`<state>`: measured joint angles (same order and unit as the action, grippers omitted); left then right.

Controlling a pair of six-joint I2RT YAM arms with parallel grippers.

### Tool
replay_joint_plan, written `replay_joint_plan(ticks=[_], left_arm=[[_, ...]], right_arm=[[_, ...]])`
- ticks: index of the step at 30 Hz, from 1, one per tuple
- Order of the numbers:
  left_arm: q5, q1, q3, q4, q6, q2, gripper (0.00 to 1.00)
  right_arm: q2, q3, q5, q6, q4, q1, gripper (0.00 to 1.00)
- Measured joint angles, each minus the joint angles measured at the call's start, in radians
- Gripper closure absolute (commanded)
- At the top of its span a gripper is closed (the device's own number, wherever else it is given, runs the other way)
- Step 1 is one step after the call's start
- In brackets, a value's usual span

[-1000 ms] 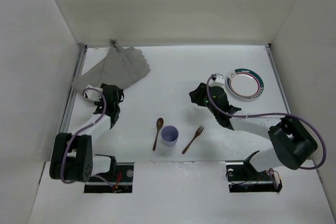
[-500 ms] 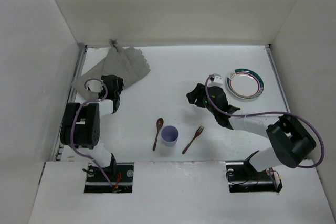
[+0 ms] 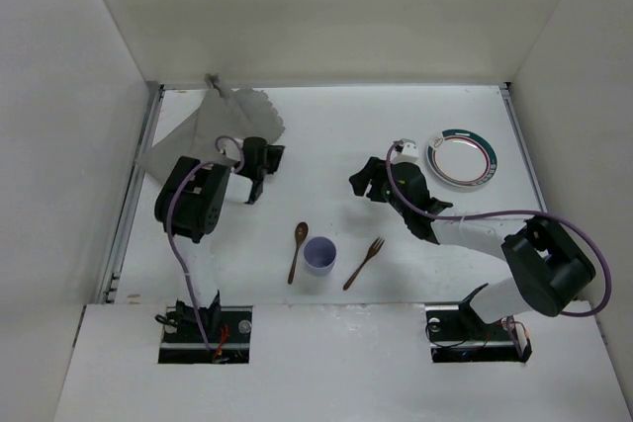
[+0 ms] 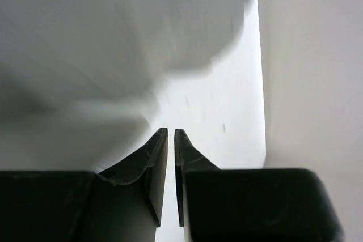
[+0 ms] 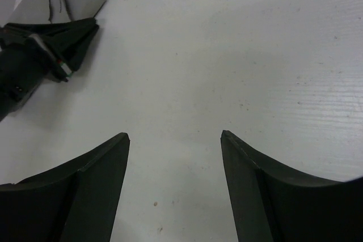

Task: Set the dinner table for one person

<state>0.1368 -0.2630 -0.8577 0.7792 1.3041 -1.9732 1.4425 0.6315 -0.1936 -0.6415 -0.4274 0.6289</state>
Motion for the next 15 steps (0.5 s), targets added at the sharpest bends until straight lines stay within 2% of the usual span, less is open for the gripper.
replay_joint_plan(ticks=[5,8,11,13,15], left_arm=[[-0.057,-0.163,-0.050,0.019,0.018,-0.055,0.90],[-0.044,-0.183,-0.024,0.022,0.002,-0.024,0.74],[0.039,-0.168,0.075,0.015,-0.042,0.105,0.53],[0.123,-0.156,0.146,0.016,-0.071,0.224,0.45],[0.202,-0.142,0.193,0.018,-0.089,0.320,0.43]], right_arm=[[0.000,0.002,0.000,0.008,0.000,0.000,0.27],[0.000,0.003,0.000,0.010,0.001,0.000,0.26],[0.000,0.007,0.000,0.013,0.001,0.000,0.26],[0.000,0.011,0.000,0.014,0.001,0.000,0.25],[0.000,0.016,0.002,0.017,0.001,0.001,0.25]])
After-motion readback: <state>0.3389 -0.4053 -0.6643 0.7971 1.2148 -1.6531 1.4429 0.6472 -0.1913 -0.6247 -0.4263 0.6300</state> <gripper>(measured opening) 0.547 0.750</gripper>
